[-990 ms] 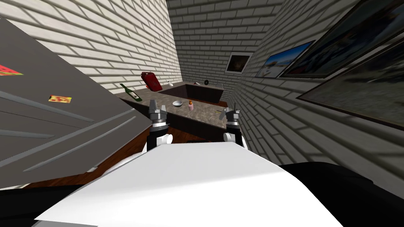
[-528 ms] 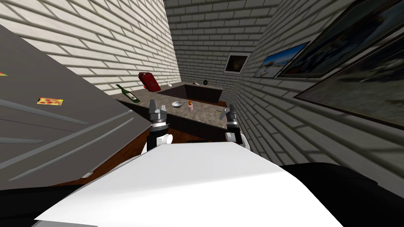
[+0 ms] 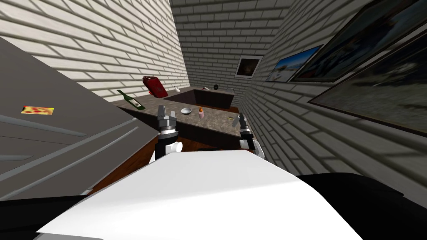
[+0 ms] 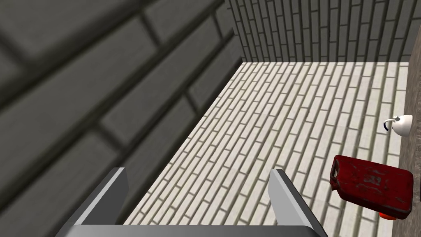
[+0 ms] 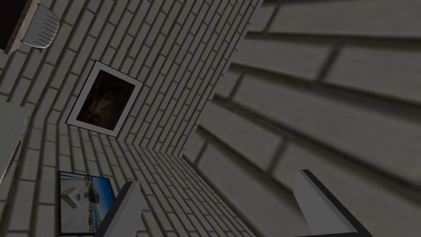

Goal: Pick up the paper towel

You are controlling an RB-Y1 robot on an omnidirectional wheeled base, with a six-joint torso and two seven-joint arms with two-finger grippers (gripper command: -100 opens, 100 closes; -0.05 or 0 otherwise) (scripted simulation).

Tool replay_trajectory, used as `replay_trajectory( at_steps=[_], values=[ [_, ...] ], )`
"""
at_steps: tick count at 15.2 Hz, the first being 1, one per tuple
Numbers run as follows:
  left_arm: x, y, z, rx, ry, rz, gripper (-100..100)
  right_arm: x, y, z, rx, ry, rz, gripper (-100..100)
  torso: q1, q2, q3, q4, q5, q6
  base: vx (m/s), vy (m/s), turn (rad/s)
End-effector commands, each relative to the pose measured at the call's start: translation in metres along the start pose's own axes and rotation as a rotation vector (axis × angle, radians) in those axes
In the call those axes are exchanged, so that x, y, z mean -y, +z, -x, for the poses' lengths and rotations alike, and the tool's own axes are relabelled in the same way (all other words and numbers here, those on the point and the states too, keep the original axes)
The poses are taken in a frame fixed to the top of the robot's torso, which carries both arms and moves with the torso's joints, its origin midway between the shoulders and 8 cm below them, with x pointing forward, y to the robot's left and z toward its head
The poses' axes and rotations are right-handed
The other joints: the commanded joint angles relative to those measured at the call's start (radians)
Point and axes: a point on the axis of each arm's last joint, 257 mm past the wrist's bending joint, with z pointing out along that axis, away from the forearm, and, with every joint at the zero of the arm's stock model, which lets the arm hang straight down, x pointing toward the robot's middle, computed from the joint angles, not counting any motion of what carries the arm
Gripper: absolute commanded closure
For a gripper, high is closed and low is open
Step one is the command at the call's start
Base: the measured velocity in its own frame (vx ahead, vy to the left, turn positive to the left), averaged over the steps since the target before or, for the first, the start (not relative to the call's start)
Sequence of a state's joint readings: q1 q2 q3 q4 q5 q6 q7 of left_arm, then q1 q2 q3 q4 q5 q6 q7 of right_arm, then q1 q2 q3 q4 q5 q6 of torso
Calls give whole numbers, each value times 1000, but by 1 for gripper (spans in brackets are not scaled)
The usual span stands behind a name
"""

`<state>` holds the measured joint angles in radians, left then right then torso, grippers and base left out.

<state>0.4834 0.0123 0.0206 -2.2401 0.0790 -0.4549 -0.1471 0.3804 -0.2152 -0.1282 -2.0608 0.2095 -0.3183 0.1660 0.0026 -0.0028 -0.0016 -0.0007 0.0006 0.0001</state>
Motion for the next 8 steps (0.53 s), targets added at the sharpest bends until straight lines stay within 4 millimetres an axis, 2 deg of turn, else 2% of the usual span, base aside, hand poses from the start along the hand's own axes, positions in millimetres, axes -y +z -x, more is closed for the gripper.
replay_trajectory(
  at_steps=[1,2,5,6,7,8],
  values=[
    [0,0,0,0,0,0,0,21,0,0,-14,-110,-36,-100,0,0,0,0,0,0,32,46,-72],
    [0,0,0,0,0,0,0,21,0,0,-14,-116,-36,-100,0,0,0,0,0,0,27,43,-48],
    [0,0,0,0,0,0,0,43,-1,0,-30,-236,-76,-100,0,0,0,0,0,0,24,37,-46],
    [0,0,0,0,0,0,0,43,-1,0,-30,-236,-76,-100,0,0,0,0,0,0,26,30,-43],
    [0,0,0,0,0,0,0,54,-2,0,-39,-295,-98,-100,0,1,0,0,0,0,26,34,-50],
    [0,0,0,0,0,0,0,54,-2,0,-39,-295,-98,-100,0,0,0,0,0,0,23,35,-39]
  ],
)
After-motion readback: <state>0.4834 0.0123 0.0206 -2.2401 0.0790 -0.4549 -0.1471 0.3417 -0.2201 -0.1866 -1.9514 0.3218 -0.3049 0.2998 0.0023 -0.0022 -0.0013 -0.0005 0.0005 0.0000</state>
